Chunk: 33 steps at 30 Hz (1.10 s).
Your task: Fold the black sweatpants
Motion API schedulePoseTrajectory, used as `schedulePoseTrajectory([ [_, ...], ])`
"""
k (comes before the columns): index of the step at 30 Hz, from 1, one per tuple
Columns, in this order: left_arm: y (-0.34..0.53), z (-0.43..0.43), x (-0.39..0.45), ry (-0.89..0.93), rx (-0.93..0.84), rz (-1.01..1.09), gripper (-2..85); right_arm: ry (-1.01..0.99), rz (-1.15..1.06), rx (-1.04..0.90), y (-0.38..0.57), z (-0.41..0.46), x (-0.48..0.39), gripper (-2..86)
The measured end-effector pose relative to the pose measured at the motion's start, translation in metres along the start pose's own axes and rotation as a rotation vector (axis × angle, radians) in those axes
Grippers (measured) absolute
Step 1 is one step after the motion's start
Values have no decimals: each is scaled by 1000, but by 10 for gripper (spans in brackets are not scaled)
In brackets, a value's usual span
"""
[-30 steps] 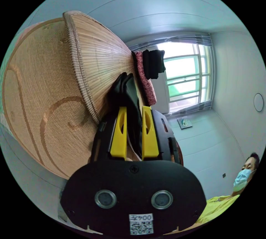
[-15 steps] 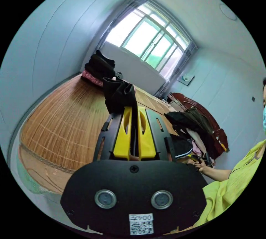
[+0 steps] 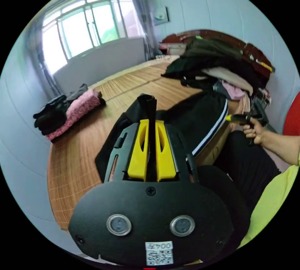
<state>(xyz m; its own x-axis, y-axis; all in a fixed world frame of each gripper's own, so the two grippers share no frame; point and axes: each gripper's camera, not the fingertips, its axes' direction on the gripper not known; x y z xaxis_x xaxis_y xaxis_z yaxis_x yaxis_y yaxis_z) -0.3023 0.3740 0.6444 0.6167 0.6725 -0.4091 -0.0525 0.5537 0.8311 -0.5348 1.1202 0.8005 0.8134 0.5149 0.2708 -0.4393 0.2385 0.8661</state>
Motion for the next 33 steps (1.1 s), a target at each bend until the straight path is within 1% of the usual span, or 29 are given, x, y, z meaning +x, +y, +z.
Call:
schedulePoseTrajectory([
  [1, -1, 42, 16, 45, -100, -7, 47, -3, 2, 4, 1, -1, -2, -7],
  [2, 0, 62, 22, 74, -150, -21, 51, -9, 5, 6, 3, -1, -4, -6],
  [3, 1, 93, 32, 155, -242, -44, 67, -13, 7, 7, 4, -1, -5, -6],
  [4, 0, 103, 37, 203, -246, -80, 81, -19, 10, 14, 6, -1, -8, -4],
  [7, -17, 83, 41, 282, -181, -75, 107, -41, -4, 31, 14, 0, -20, 6],
  [9, -24, 59, 36, 284, -108, -65, 109, -36, -49, 33, 18, 5, -37, 38],
  [10, -24, 42, 26, 246, -49, -77, 103, -19, -103, 24, 21, 11, -54, 58],
  [11, -23, 36, 19, 216, -23, -89, 100, 37, -165, 15, 26, 18, -76, 70],
  [12, -18, 26, 2, 134, 22, -120, 87, 75, -208, 14, 30, 22, -90, 72],
  [13, -10, 22, -19, 40, 56, -175, 71, 161, -318, 14, 40, 31, -124, 75],
  [14, -5, 22, -32, 2, 68, -211, 62, 259, -444, 25, 54, 45, -163, 72],
  [15, 5, 28, -57, -28, 82, -285, 49, 306, -505, 34, 62, 54, -183, 70],
  [16, 15, 40, -82, 7, 67, -358, 40, 375, -625, 54, 80, 73, -222, 63],
  [17, 19, 48, -92, 33, 51, -389, 39, 404, -733, 80, 96, 93, -259, 57],
  [18, 28, 65, -107, 71, 15, -443, 37, 408, -782, 93, 103, 103, -277, 56],
  [20, 39, 89, -113, 97, -46, -476, 36, 412, -907, 118, 117, 147, -338, 53],
  [22, 53, 112, -105, 74, -107, -487, 34, 393, -944, 101, 114, 183, -373, 60],
  [24, 54, 112, -100, 33, -90, -471, 33, 392, -947, 53, 106, 226, -398, 72],
  [26, 54, 114, -101, 22, -100, -463, 33, 470, -969, -72, 98, 298, -412, 76],
  [27, 57, 115, -104, 37, -98, -471, 33, 497, -982, -107, 99, 317, -412, 75],
  [29, 64, 117, -115, 88, -86, -508, 33, 616, -1043, -242, 107, 386, -396, 64],
  [30, 69, 119, -123, 130, -76, -545, 32, 633, -1040, -292, 108, 400, -387, 64],
  [31, 75, 121, -130, 168, -66, -580, 32, 577, -1015, -231, 108, 400, -380, 62],
  [33, 80, 123, -137, 197, -64, -599, 32, 521, -925, -281, 92, 401, -376, 63],
])
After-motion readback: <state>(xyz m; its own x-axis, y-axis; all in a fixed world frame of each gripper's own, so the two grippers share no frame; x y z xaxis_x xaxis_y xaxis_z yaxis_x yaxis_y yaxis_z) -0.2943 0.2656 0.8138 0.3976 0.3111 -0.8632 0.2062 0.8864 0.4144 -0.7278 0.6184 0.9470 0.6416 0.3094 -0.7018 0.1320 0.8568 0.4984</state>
